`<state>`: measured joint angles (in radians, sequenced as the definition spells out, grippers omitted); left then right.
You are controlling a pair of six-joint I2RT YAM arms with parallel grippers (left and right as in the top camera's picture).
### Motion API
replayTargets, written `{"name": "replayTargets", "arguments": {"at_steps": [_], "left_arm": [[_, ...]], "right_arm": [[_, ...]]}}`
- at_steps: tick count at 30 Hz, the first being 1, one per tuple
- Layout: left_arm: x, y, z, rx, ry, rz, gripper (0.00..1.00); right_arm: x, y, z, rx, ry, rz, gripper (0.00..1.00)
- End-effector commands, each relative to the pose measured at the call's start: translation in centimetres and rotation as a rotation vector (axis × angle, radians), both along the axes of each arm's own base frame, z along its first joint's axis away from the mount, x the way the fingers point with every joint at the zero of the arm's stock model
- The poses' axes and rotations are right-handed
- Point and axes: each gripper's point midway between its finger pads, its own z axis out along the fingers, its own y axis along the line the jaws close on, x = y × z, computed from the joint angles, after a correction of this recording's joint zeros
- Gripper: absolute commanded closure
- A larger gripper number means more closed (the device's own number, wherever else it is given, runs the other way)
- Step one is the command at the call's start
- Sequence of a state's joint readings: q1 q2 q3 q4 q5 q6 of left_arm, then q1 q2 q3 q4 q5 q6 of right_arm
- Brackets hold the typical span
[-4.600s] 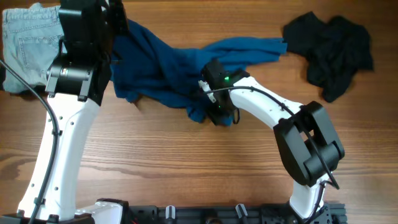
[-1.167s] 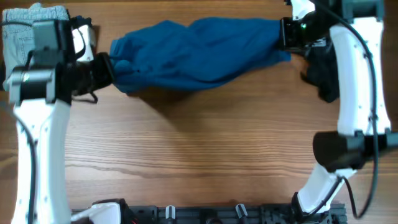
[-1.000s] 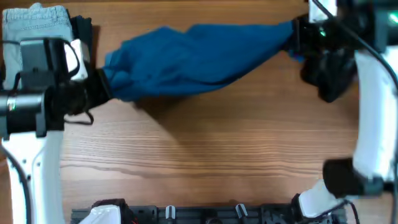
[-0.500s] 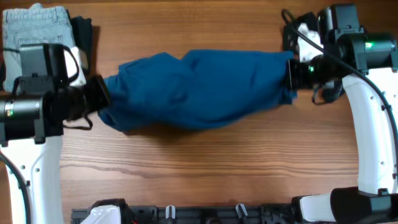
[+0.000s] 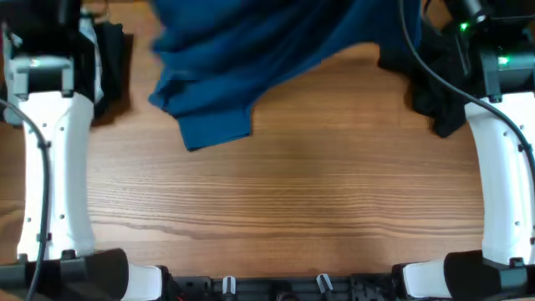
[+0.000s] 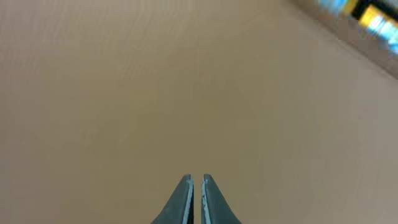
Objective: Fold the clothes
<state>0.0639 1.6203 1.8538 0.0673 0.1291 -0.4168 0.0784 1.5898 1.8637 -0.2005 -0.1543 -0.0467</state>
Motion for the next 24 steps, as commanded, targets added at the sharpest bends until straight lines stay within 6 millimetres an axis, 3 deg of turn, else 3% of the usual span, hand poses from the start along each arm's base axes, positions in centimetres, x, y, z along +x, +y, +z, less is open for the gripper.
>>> {"name": "replayTargets", "arguments": {"at_steps": [1,3,7,10,12,13,17,22,24], "left_arm": [[-3.8,-1.0,7.5,0.072,-0.129,-0.026,0.95],[-4.5,-1.8,7.7,0.082,-0.094,-0.064,0.96],[-4.6,-4.7,3.9,0.107,0.086,-0.24,0.96],[-3.1,-6.0,-2.0,0.076,0.307,-0.316,0.94],[-1.6,-6.9,-6.9,0.081,0.466,-0.341,0.9],[-1.0,-7.3,-8.6,0.092,0.514,-0.355,0.82],[2.2,-11.6,-15.9,0.145,0.657,-0.496,0.36],[6.5,-16.6,-23.5,0.211,0.724,-0.588,0.09],[8.3,-19.2,-27.0,0.246,0.729,-0.626,0.05]], "right_arm": [[-1.6,-2.8,4.5,-0.024,-0.102,-0.09,0.96],[-1.7,-2.7,4.1,-0.029,-0.074,-0.073,0.96],[-1.6,-2.0,1.0,-0.038,0.05,-0.03,0.96],[-1.7,-1.7,-1.4,-0.039,0.148,-0.006,0.96],[-2.0,-1.2,-3.0,-0.041,0.217,0.021,0.96],[-2.2,-1.0,-3.8,-0.04,0.252,0.037,0.96],[-3.1,-0.5,-6.8,-0.035,0.381,0.067,0.96],[-3.9,-0.6,-8.8,-0.035,0.468,0.068,0.96],[-4.3,-0.6,-9.7,-0.033,0.511,0.069,0.96]]}}
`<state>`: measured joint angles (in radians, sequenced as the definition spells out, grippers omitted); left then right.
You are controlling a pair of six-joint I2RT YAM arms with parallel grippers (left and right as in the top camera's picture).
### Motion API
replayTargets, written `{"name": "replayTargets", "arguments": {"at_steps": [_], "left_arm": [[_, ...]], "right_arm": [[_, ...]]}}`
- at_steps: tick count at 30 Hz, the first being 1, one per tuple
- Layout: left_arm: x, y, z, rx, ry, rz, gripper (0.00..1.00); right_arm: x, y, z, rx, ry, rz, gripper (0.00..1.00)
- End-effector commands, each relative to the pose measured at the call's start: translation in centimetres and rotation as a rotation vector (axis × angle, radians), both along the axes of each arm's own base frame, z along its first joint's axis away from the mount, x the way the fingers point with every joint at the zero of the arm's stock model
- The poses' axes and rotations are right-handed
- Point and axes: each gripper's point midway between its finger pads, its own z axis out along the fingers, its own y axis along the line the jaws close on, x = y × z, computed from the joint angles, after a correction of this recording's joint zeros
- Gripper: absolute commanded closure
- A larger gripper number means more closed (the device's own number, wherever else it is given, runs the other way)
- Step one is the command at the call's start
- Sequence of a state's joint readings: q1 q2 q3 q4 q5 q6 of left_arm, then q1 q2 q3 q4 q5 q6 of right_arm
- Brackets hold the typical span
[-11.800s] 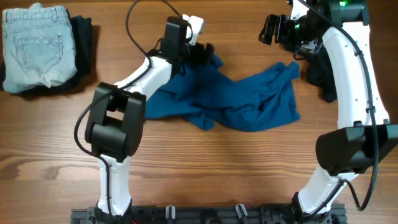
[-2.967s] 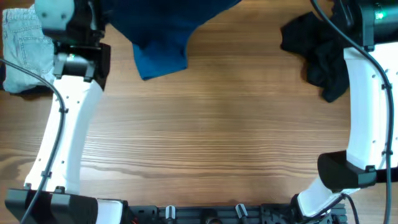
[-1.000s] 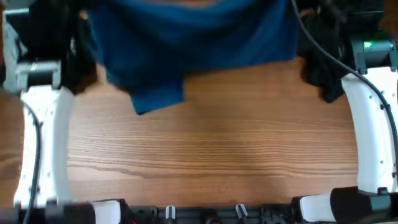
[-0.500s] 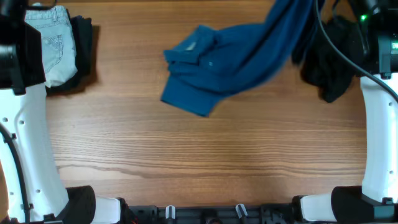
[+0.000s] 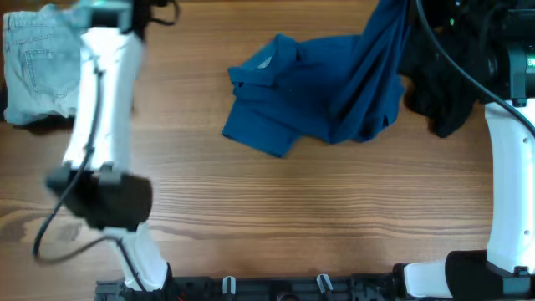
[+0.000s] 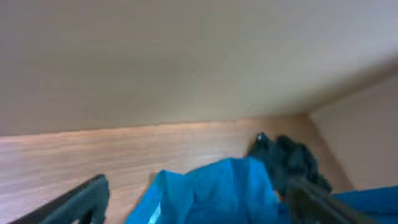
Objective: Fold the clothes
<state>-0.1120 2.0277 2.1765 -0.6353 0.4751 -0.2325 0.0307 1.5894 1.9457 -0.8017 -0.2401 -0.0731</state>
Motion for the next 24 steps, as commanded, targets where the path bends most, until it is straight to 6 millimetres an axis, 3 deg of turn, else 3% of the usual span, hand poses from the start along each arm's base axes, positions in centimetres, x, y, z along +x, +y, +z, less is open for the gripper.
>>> {"name": "replayTargets", "arguments": {"at_steps": [1,4,9,18,24], "left_arm": [[2.6,-5.1,-6.5,0.053,0.007,-0.115,0.04],[4.6,-8.1,-11.7,0.099,0.022,-0.105,0.0],[6.1,-12.2,-18.0,0.148,0.018,-0.105,0.0],[5.6,-18.0,-25.0,0.356,-0.079,-0.169,0.0],[5.6,-19.4,-27.4,0.46,-0.139,-0.185,0.01]], "right_arm": [[-1.0,0.4,0.4,0.013,0.013,0.021,0.96],[-1.6,0.4,-0.8,0.028,0.076,0.012,0.96],[-2.3,0.7,-1.8,0.037,0.131,0.027,0.96],[-2.8,0.8,-2.4,0.04,0.162,0.033,0.96],[-3.4,1.0,-3.2,0.045,0.204,0.042,0.96]]}}
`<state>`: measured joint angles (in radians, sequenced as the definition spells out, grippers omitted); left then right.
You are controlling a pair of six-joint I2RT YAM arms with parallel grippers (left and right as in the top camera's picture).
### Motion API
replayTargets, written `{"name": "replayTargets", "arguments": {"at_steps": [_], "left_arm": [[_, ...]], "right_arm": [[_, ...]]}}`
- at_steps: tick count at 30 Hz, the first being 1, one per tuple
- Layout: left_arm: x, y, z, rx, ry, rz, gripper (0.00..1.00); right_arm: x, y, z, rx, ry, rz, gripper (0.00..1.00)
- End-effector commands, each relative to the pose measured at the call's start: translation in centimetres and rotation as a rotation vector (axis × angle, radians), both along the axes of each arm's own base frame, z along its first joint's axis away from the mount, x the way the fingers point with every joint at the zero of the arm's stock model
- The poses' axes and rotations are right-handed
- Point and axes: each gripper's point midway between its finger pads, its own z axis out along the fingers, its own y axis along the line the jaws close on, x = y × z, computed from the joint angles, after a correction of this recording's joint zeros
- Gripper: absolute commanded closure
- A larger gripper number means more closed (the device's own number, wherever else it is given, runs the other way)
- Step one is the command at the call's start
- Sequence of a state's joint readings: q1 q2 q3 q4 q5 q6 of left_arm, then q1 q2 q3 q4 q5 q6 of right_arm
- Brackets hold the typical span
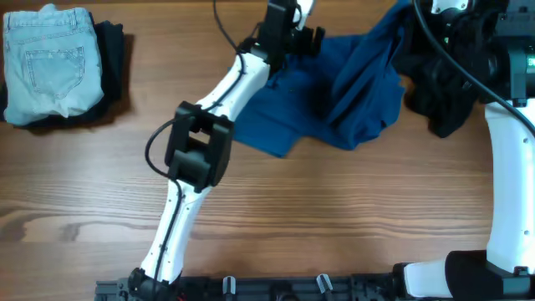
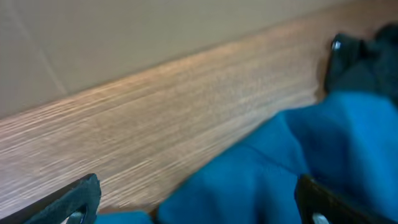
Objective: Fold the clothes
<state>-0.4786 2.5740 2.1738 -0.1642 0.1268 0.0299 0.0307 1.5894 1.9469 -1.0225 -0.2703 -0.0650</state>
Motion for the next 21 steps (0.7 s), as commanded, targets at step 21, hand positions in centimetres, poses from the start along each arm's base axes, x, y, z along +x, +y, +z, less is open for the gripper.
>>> {"name": "replayTargets", "arguments": {"at_steps": [21], "left_arm": [[-5.1,-7.4,-8.4,0.098,0.026,-0.189,0.0]], "right_arm": [[-1.3,1.5,0.7,0.071,0.023,0.06,0.96]]}}
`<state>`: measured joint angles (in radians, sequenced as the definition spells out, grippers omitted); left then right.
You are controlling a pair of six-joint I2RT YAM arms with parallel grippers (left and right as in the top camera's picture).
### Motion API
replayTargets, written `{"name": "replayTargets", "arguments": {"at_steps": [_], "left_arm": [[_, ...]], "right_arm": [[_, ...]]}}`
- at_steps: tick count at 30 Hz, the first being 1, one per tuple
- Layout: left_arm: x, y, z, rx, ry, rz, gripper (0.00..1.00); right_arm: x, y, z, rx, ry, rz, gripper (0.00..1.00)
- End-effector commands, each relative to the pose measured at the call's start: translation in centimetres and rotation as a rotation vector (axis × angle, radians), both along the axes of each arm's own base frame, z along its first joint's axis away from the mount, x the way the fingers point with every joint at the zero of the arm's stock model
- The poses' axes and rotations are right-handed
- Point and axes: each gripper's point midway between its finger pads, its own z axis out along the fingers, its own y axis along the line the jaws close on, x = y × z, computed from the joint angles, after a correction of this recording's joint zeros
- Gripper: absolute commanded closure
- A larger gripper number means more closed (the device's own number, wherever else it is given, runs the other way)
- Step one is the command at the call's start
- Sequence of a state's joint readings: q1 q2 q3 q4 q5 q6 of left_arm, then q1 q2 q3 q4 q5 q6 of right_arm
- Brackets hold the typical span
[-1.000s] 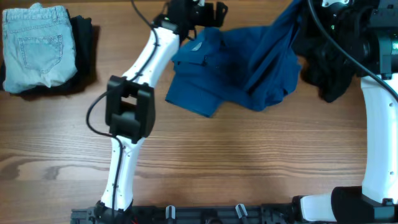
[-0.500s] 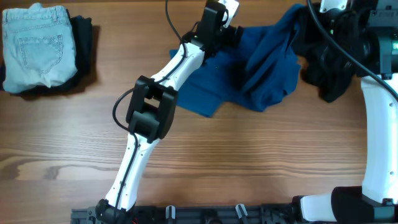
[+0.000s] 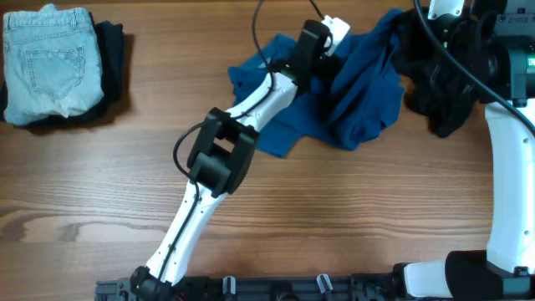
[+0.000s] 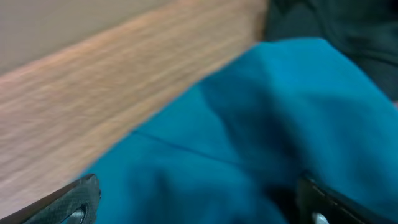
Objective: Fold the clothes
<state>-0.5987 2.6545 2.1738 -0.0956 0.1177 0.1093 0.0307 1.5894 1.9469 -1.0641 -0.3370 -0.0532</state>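
A blue shirt (image 3: 334, 84) lies crumpled on the far middle of the wooden table (image 3: 334, 217). One end rises in folds to the upper right. My left arm stretches across the table, and my left gripper (image 3: 322, 35) hangs open over the shirt's far part. In the left wrist view the left gripper (image 4: 199, 202) has its fingers (image 4: 78, 199) wide apart, with blue cloth (image 4: 249, 124) filling the gap. My right gripper (image 3: 415, 15) is at the top edge, where the raised end of the shirt gathers; its fingers are hidden by cloth.
Folded light jeans (image 3: 50, 46) sit on a dark garment at the far left corner. A heap of black clothes (image 3: 439, 88) lies at the far right, beside the right arm (image 3: 506, 167). The table's far edge runs just behind the shirt.
My left gripper has moved right and slightly nearer, from the shirt's far left edge to above its middle. Blue cloth now fills the left wrist view. The right arm stayed put.
First the shirt hung high, spread across the top, with my left gripper shut at the far left. Then the shirt lay crumpled with its right end still raised, and my left gripper was open. My left arm was then at the shirt's far edge, now over it.
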Motion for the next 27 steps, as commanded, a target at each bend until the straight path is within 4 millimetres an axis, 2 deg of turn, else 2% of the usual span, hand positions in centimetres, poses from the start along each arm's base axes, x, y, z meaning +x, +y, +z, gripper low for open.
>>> {"name": "replayTargets", "arguments": {"at_steps": [1,4,8,10,11,12,15,18,22,27], "left_arm": [[-1.4,-0.1,-5.5,0.054,0.078,-0.033,0.0],[-1.3,0.3,-6.2,0.066,0.086,-0.021,0.01],[0.6,2.3,-5.8,0.063,0.063,0.049,0.1],[1.2,3.3,-5.9,0.053,0.074,0.075,0.28],[1.5,3.7,-5.9,0.049,0.078,0.09,0.52],[2.1,4.5,-5.8,0.039,0.082,0.124,0.7],[3.8,6.7,-5.3,0.001,0.083,0.21,0.93],[5.5,8.9,-4.1,-0.094,0.127,0.283,0.96],[5.9,9.2,-2.8,-0.136,0.154,0.239,0.96],[5.3,9.9,-3.8,-0.097,0.201,0.244,0.93]], "right_arm": [[-0.5,0.4,1.2,0.022,-0.022,0.015,0.96],[-0.5,0.4,1.1,0.021,-0.017,0.015,0.96],[-0.5,0.4,1.1,0.019,-0.018,0.017,0.95],[-0.5,0.4,1.1,0.019,-0.017,0.017,0.96],[-0.5,0.4,1.1,0.019,-0.018,0.017,0.96],[-0.5,0.4,1.1,0.019,-0.018,0.017,0.96],[-0.5,0.4,1.1,0.019,-0.017,0.017,0.96],[-0.6,0.4,1.0,0.018,-0.015,0.017,0.96],[-0.6,0.4,1.0,0.018,-0.015,0.017,0.96],[-0.6,0.4,1.0,0.018,-0.015,0.017,0.96]]}}
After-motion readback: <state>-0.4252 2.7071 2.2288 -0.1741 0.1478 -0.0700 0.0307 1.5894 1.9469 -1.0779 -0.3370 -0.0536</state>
